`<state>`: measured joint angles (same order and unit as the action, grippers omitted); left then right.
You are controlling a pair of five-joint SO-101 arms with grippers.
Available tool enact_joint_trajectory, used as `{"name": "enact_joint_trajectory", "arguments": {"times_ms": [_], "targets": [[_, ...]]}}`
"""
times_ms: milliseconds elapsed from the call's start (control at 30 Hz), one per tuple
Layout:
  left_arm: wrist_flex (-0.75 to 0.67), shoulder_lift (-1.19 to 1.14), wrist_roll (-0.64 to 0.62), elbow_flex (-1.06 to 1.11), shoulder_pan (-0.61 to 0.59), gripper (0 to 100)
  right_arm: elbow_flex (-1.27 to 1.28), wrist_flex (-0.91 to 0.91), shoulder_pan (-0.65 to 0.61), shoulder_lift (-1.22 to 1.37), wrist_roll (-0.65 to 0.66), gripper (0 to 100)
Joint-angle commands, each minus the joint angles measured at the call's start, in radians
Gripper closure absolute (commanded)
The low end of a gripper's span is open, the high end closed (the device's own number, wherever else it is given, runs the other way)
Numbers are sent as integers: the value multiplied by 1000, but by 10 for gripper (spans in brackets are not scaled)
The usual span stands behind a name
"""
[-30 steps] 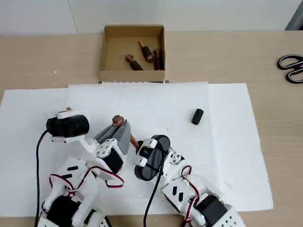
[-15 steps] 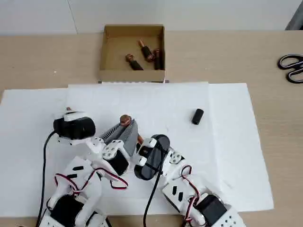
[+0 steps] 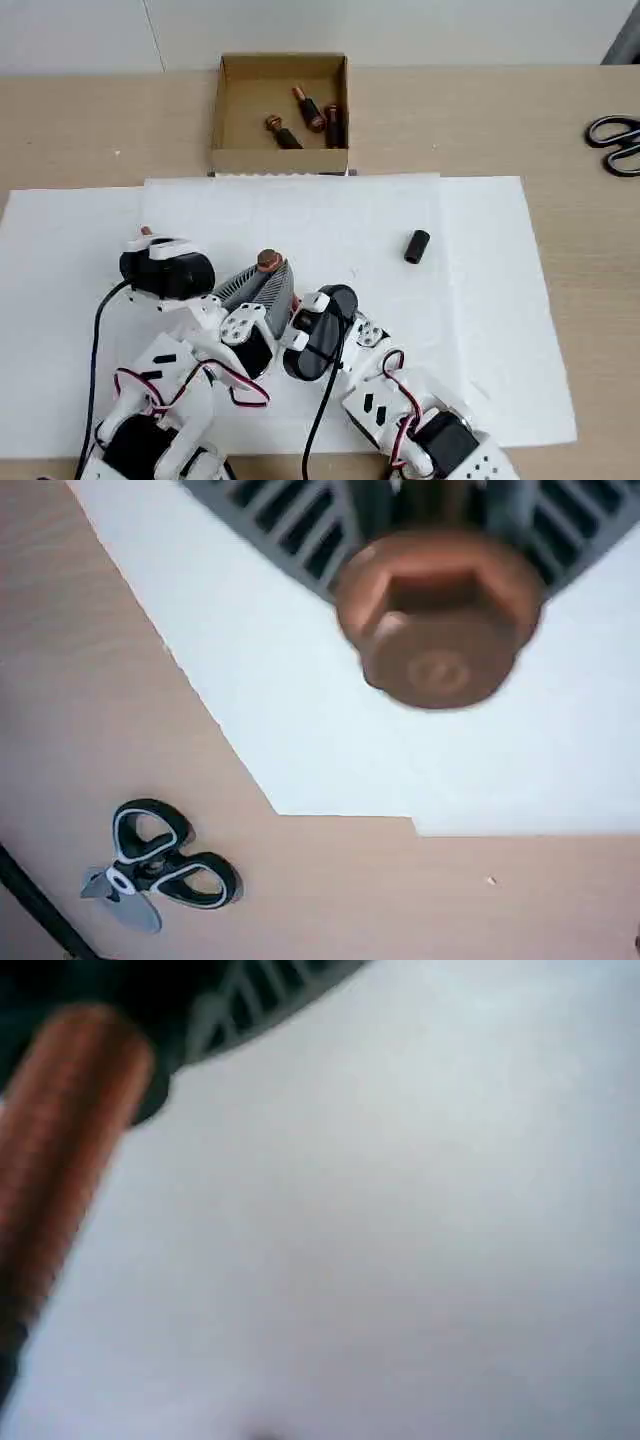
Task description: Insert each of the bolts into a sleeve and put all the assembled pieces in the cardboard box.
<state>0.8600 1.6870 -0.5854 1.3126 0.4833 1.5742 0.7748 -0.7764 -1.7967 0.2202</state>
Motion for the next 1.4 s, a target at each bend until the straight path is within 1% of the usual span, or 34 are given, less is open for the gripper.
{"name": "enact_joint_trajectory", "arguments": {"times_ms": [0,167,233,367,467,600,700,800,867,1000,1367], "targets": [[5,2,11,-12,8,994,-97,-5,-2,-13,6,996],[5,2,11,-10,8,994,-97,-5,-2,-13,6,996],[-21,2,12,-10,6,994,-97,-5,-2,-13,6,996],[-77,2,12,-10,-55,994,-95,-5,-2,-13,6,996],[-81,2,11,-8,-84,994,-95,-5,-2,-13,6,996],[-60,2,-5,-7,-83,994,-92,-5,-2,-13,5,996],[-58,0,-48,-2,-81,994,-92,-7,-2,-13,5,996],[-57,0,-81,-2,-44,994,-92,-7,-2,-13,5,996],[-57,0,-92,-2,-25,994,-92,-7,-2,-13,5,996],[-54,0,-92,-1,-23,994,-94,-7,-2,-13,5,996],[146,2,-91,1,-15,994,-95,-7,-2,-13,6,996]]}}
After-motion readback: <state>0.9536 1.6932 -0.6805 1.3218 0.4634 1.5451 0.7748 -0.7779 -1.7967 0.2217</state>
